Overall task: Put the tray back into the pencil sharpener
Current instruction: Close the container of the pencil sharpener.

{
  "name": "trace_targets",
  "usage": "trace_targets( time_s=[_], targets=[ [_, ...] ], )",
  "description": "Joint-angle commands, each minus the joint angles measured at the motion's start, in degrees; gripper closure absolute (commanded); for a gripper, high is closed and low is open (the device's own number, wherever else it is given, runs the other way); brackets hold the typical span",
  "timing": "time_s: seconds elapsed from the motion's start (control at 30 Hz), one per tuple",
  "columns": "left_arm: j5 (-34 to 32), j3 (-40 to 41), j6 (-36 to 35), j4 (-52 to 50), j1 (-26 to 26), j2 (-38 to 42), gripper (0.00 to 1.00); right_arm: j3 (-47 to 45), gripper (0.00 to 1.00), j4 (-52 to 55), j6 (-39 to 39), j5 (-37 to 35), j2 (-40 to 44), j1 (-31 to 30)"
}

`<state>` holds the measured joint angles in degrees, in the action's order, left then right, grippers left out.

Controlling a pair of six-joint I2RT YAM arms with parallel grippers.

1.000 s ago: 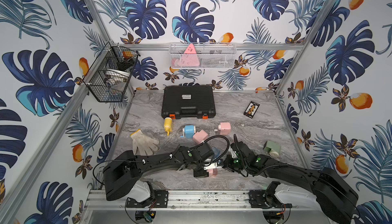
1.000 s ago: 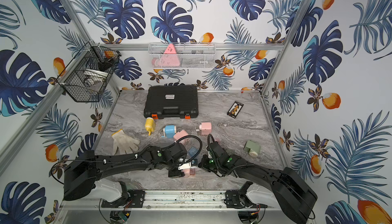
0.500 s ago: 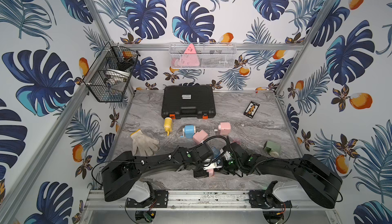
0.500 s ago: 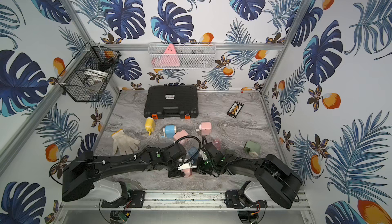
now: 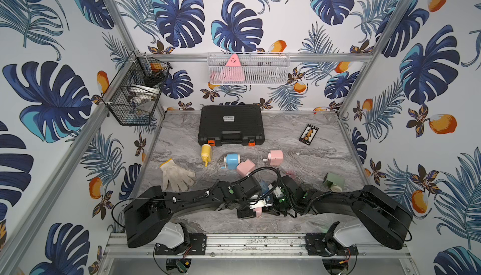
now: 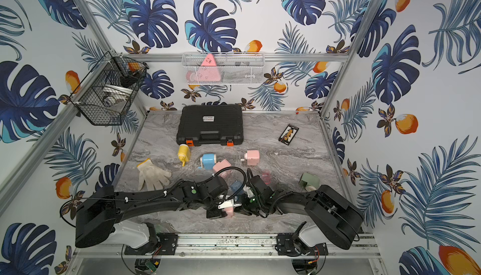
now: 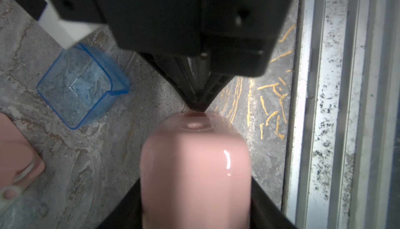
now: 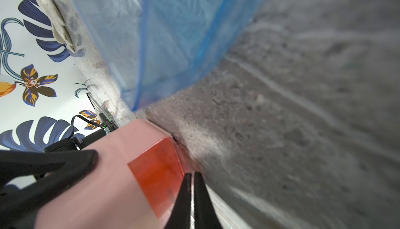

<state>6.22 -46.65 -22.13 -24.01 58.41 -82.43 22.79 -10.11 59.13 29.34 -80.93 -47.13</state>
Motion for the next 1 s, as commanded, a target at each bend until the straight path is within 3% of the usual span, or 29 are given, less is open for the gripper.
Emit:
trace_targets(
  time_s=[0.0, 0.2, 0.4, 0.6, 0.97],
  targets=[
    [-1.9, 0.5, 1.1, 1.2, 0.0, 1.0, 0.53, -0.2, 0.86, 1.8, 0.4, -3.1, 3.6, -0.1],
    [-4.9, -0.1, 3.7, 1.7, 0.1, 3.9, 0.6, -1.0, 0.84, 13.3, -0.5, -12.9, 16.2, -0.1],
    [-9.6, -1.2, 10.1, 1.4, -0.1, 6.8, 0.73, -0.2, 0.82, 21.1, -2.0, -21.5, 27.7, 0.0],
    [-12.6, -4.0, 14.7, -2.3, -0.9, 10.1, 0.84, -0.2, 0.8, 22.5, -3.0, -25.0, 32.4, 0.0],
    [-7.5, -9.6, 16.3, -9.8, -16.9, 15.3, 0.94, 1.6, 0.79, 20.7, -5.9, -24.2, 29.3, 0.0]
  ],
)
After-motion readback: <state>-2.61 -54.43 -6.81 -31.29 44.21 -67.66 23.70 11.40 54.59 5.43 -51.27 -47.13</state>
